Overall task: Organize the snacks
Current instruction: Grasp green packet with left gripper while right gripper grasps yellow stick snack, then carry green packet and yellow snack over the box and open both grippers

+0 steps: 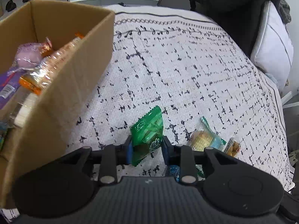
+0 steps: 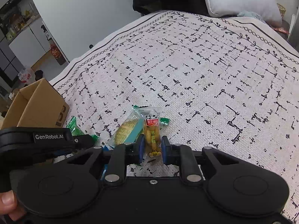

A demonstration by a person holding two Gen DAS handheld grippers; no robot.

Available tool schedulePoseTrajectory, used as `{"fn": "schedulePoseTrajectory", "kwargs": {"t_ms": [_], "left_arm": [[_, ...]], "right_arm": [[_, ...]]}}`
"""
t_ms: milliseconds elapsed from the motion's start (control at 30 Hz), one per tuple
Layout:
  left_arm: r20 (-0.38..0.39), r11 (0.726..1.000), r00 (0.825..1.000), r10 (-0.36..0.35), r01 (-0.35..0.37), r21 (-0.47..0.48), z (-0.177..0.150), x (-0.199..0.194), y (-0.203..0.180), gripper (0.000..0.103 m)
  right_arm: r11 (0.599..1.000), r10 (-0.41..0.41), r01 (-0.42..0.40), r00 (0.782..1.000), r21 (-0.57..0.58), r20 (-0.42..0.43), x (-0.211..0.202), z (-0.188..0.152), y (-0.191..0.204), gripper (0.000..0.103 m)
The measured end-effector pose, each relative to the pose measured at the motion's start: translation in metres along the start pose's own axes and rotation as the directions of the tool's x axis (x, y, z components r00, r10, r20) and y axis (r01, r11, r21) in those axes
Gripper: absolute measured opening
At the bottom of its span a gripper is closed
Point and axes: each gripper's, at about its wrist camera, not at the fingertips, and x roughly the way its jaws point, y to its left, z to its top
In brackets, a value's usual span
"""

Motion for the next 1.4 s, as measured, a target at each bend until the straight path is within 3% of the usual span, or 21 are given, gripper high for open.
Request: {"fn": "schedulePoseTrajectory", "kwargs": {"t_ms": [733, 1400], "left_arm": [[0.181, 0.995, 0.98, -0.085, 0.075, 0.062, 0.006, -0.105, 0.017, 0.029], [0.24, 0.996, 0.966, -0.091, 0.086, 0.029, 0.016, -0.154, 0.073, 0.029]], "right_arm": [[0.996, 0.081, -0.07, 0.979, -0.063, 0.186, -0.073, 0.005, 0.056, 0.018], [0.99, 0.129, -0.108, 0.955, -0.091, 0.268, -0.094, -0.001, 0.113, 0.018]]}}
